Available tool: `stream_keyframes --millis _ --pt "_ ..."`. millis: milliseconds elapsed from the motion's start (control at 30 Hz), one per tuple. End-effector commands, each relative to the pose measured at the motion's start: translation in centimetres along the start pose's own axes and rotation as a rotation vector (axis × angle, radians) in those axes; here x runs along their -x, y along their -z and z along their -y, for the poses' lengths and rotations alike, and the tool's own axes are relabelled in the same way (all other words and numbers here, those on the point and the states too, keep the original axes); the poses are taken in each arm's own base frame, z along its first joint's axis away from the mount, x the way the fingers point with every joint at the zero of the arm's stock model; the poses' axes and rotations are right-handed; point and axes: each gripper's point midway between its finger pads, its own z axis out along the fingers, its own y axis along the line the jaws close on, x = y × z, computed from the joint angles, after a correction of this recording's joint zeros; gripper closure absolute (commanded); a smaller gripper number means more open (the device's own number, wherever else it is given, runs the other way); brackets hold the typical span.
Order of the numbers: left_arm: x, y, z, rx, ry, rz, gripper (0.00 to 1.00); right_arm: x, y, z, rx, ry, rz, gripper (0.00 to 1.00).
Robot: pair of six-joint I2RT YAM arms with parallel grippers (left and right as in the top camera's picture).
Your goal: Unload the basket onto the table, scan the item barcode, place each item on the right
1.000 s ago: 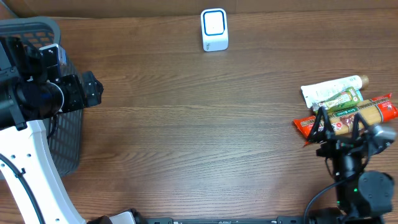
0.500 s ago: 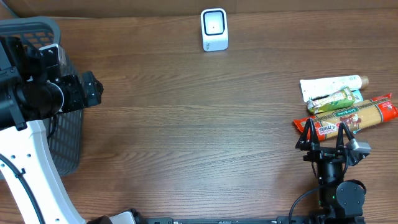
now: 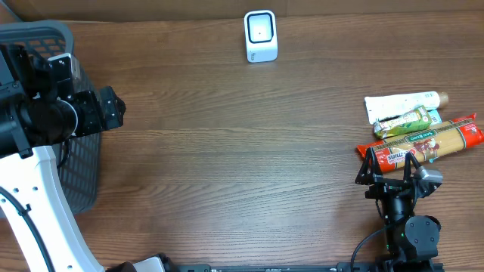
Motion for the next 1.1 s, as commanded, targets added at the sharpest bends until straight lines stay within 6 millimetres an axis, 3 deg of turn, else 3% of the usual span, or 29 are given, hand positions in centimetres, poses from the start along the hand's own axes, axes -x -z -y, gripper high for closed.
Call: stream_keyframes --millis 0,1067 --pt "0.08 0.12 0.05 -0.006 -0.017 0.003 0.01 -0.25 0.01 -0.33 0.021 0.003 -0.001 0.00" --pt "-0.27 0.68 -0.20 0.016 -0.022 0.008 0.00 -0.27 0.01 -0.32 0.021 0.003 -0.002 0.00"
